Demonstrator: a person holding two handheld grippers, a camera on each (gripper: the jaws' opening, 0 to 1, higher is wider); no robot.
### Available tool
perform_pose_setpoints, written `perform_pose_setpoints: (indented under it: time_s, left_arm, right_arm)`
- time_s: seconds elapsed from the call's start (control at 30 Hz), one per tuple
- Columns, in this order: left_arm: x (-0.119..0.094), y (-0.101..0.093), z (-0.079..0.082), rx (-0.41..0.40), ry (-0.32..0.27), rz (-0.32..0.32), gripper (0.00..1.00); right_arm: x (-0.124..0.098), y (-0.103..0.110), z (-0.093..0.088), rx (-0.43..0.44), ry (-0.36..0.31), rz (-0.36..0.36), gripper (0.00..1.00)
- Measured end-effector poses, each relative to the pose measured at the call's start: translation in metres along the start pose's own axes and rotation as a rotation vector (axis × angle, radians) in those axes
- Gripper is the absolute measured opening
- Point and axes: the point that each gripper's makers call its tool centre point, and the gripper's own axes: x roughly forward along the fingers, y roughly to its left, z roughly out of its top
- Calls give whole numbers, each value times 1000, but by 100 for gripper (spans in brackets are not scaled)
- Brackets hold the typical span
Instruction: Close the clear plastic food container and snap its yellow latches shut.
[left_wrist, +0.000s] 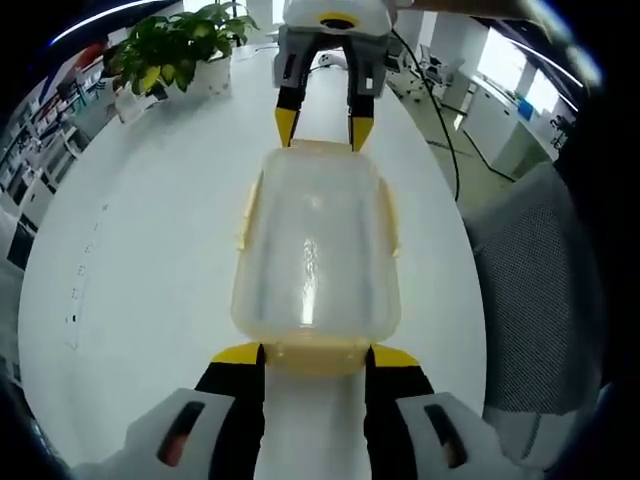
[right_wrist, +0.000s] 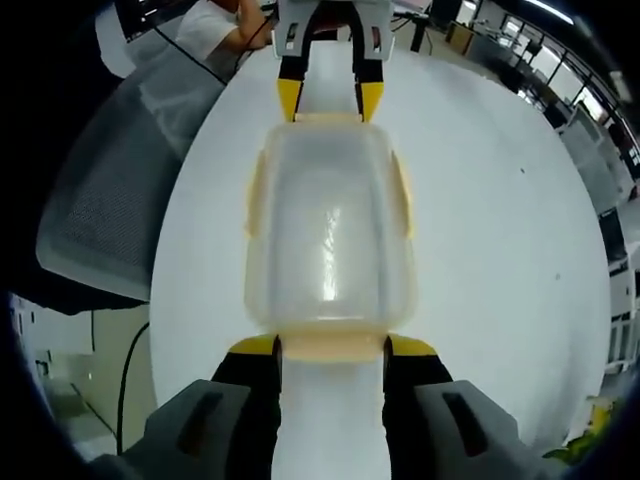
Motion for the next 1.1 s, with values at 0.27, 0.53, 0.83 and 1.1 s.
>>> perform_pose_setpoints:
  time_s: [0.27,0.53,0.83,1.1]
  left_arm:
    - [3,-1,0,3,10,-4,33]
    - [4,0,-1,23,38,10,34]
    - [4,0,-1,29,34,17,34]
    - [3,0,-2,26,28,25,35]
  right_arm:
    - [3,1,-1,17,-35,10,36]
    - [3,3,0,3,-33,18,37]
    - [2,3,-1,-12,-35,-2,38]
    - [2,3,-1,-9,-30,-9,38]
